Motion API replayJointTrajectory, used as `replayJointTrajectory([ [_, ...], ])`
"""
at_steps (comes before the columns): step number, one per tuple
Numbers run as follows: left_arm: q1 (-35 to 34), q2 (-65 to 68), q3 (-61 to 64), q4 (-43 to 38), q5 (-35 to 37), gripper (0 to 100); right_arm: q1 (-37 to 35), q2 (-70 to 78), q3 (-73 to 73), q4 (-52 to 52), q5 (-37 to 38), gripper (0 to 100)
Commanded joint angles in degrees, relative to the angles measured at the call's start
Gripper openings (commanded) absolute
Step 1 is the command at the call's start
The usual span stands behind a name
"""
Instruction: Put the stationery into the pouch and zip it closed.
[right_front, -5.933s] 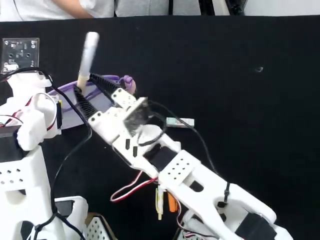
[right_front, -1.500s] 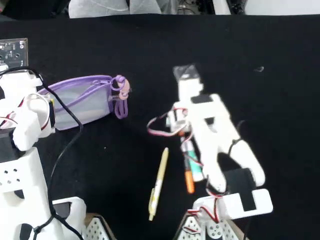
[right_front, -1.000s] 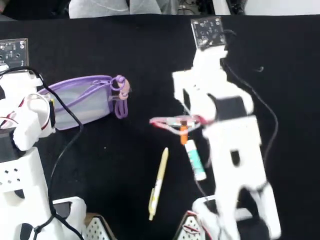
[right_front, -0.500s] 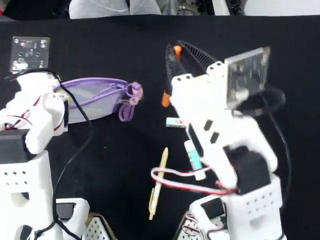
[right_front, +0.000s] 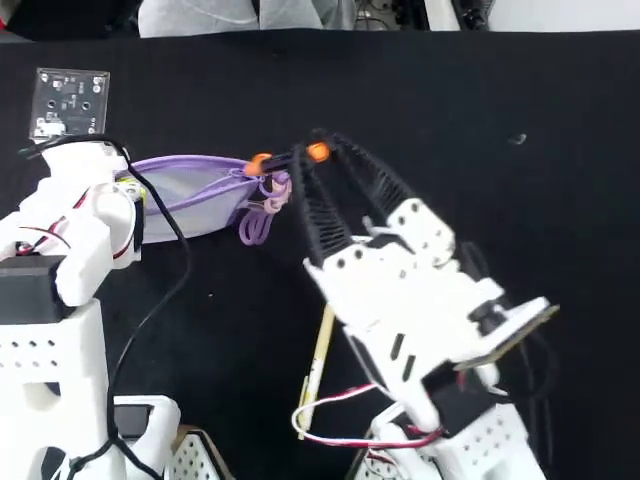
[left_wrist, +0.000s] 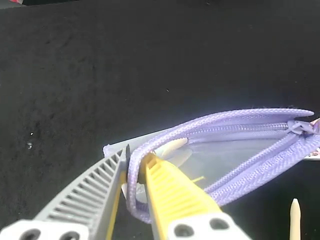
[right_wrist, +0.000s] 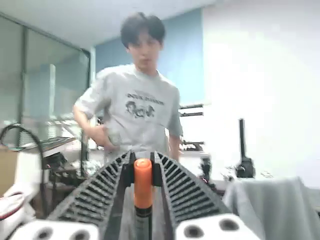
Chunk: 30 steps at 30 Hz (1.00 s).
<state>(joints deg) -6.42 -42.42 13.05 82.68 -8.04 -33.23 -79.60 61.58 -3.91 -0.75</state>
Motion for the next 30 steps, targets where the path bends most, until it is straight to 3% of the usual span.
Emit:
replayJointTrajectory([
  [1, 2.1, 0.9, 1.1, 1.3, 0.8, 3, -2.5, -0.9, 3.7, -12.1, -0.7, 1.1],
  [12, 2.1, 0.9, 1.1, 1.3, 0.8, 3, -2.5, 14.5, 4.8, -28.3, -5.4, 1.1],
  [25, 2.1, 0.9, 2.5, 0.3, 0.8, 3, -2.4, 23.6, 4.7, -29.3, -8.5, 1.1],
  [30, 2.1, 0.9, 2.6, 0.4, 0.8, 3, -1.1, 20.1, 2.4, -29.0, -8.5, 1.1],
])
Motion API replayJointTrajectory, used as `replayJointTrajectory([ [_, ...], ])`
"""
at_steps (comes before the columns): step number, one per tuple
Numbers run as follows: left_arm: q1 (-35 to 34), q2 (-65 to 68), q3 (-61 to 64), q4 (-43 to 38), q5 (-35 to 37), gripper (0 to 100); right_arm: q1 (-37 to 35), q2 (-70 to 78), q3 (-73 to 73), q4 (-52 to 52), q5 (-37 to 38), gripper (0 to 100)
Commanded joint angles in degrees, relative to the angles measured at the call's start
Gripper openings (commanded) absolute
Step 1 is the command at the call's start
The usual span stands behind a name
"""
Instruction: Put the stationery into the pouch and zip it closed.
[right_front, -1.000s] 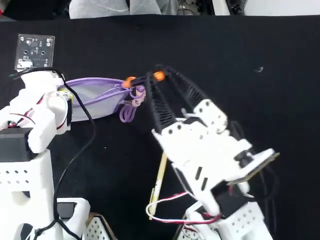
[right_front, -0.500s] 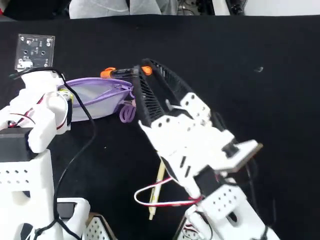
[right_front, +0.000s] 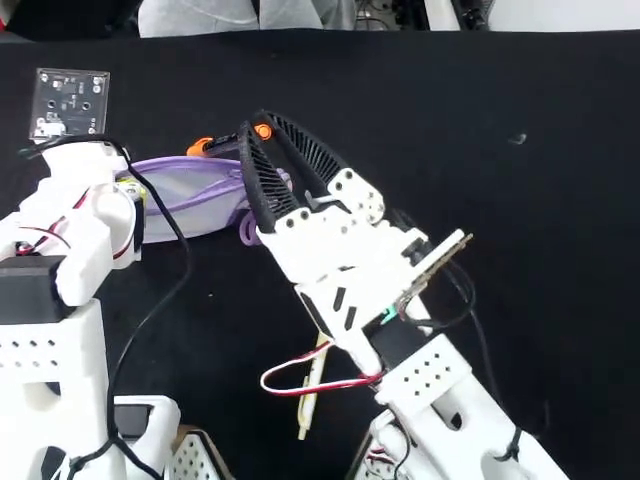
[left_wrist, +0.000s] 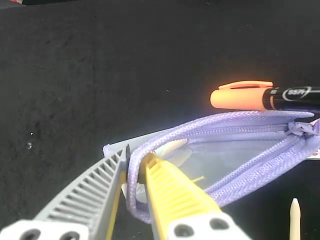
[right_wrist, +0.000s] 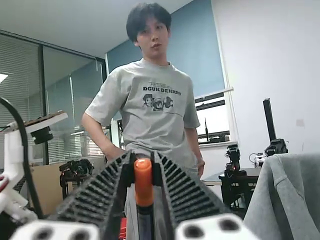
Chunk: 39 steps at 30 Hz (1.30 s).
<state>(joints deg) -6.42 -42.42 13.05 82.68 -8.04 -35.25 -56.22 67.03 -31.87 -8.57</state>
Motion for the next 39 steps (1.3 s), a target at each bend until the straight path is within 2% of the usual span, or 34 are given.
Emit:
replayJointTrajectory([
  [1, 2.1, 0.9, 2.6, 0.4, 0.8, 3, 1.1, -4.9, -3.5, -0.9, -0.8, 1.1],
  [9, 2.0, 0.9, 2.6, 0.4, 0.8, 3, 1.0, -16.3, -3.6, 6.7, -1.2, 1.1],
  [12, 1.9, 0.9, 2.6, 0.4, 0.8, 3, 1.0, -17.8, -3.1, 7.0, -4.0, 1.1],
  [17, 1.7, 0.9, 2.6, 0.4, 0.8, 3, 1.0, -14.4, -3.6, 10.1, -6.2, 1.1],
  [33, 1.5, 0.9, 2.6, 0.4, 0.8, 3, 1.0, 2.4, -4.8, 10.4, -5.7, 1.8],
  [39, 1.5, 0.9, 2.6, 0.5, 0.8, 3, -1.3, 6.1, -5.3, 10.5, -5.9, 17.2],
])
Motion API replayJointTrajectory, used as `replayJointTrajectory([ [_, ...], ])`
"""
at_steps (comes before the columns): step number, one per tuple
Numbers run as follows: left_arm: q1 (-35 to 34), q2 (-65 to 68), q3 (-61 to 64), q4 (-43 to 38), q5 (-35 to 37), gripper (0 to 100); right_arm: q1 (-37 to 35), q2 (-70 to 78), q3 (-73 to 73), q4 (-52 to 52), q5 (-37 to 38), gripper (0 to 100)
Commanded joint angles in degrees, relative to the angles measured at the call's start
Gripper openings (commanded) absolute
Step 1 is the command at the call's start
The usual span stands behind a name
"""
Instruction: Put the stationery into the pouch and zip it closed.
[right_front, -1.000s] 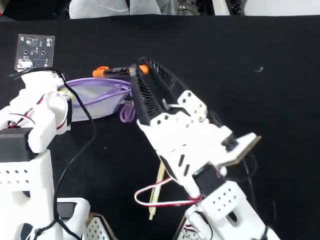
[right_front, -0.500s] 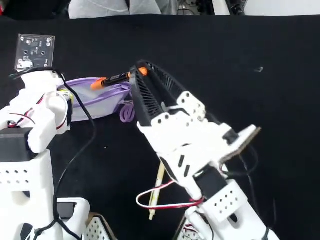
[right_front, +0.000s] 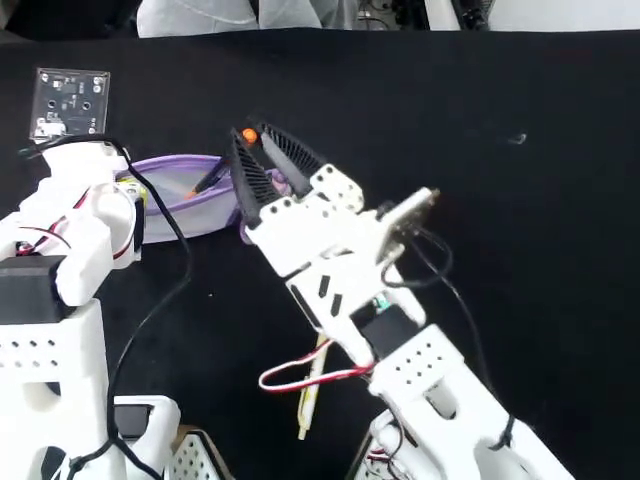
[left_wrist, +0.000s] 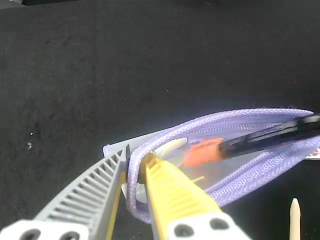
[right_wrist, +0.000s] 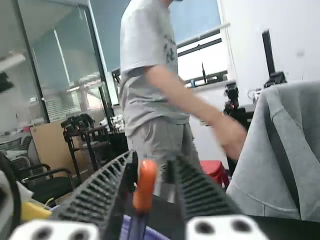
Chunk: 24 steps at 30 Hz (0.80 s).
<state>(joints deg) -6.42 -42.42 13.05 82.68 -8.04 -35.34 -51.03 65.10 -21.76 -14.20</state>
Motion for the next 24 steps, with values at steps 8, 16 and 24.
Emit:
replayJointTrajectory([
  [8, 1.5, 0.9, 2.6, 0.4, 0.8, 3, -2.3, -0.9, -3.3, 0.4, -0.1, 17.0],
  [16, 1.5, 0.9, 2.7, 0.3, 0.5, 3, 6.2, -18.9, -11.1, 27.0, 6.7, 17.0],
  [24, 1.5, 0.9, 6.8, -3.1, 0.4, 3, 12.9, -23.2, -27.1, 61.3, 6.7, 17.0],
])
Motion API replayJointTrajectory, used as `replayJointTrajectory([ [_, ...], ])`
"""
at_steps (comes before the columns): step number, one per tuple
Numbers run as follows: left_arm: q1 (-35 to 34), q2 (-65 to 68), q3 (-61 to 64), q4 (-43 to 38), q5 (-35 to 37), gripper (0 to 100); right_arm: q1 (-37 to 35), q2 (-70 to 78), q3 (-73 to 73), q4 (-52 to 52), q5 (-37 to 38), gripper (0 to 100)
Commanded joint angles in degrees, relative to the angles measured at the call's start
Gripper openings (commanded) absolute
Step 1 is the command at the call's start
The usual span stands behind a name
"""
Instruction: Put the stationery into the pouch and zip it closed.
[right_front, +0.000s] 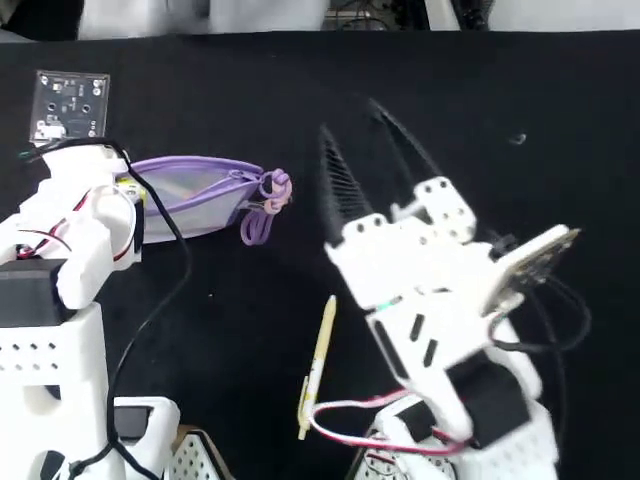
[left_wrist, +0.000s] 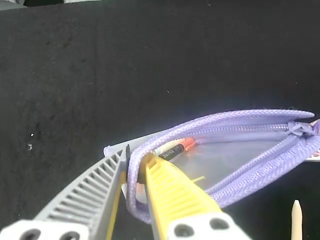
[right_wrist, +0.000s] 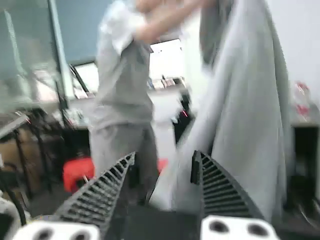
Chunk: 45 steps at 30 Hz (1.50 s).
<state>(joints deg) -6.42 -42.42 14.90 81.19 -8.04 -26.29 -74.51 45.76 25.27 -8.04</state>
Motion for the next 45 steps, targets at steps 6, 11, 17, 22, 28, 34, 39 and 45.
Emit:
replayJointTrajectory([
  [6, 1.5, 1.0, 5.8, -2.2, 0.4, 3, 8.1, 6.9, -12.9, 33.5, 0.5, 17.3],
  [11, 1.5, 1.1, 6.4, -2.4, 0.5, 3, 7.9, 15.4, -15.8, 46.9, 0.5, 17.4],
  [17, 1.5, 1.1, 6.4, -2.4, 0.6, 3, 7.9, 24.0, -14.7, 54.4, 0.5, 17.4],
  [22, 1.5, 1.2, 6.4, -2.3, 0.6, 3, 7.8, 29.1, -10.9, 54.8, 0.2, 17.4],
  [28, 1.5, 1.4, 6.4, -2.4, 0.7, 3, 1.4, 34.2, -4.2, 50.7, -1.7, 17.1],
  [34, 1.5, 1.4, 6.5, -2.2, 0.7, 3, -1.6, 40.7, -2.2, 45.3, -12.7, 17.3],
  [39, 1.5, 1.1, 7.2, -2.5, 0.7, 3, -1.5, 48.1, -1.1, 41.6, -19.1, 17.3],
  [45, 1.5, 1.0, 9.2, -4.8, 0.6, 3, -1.5, 60.6, -0.9, 36.3, -22.1, 17.0],
])
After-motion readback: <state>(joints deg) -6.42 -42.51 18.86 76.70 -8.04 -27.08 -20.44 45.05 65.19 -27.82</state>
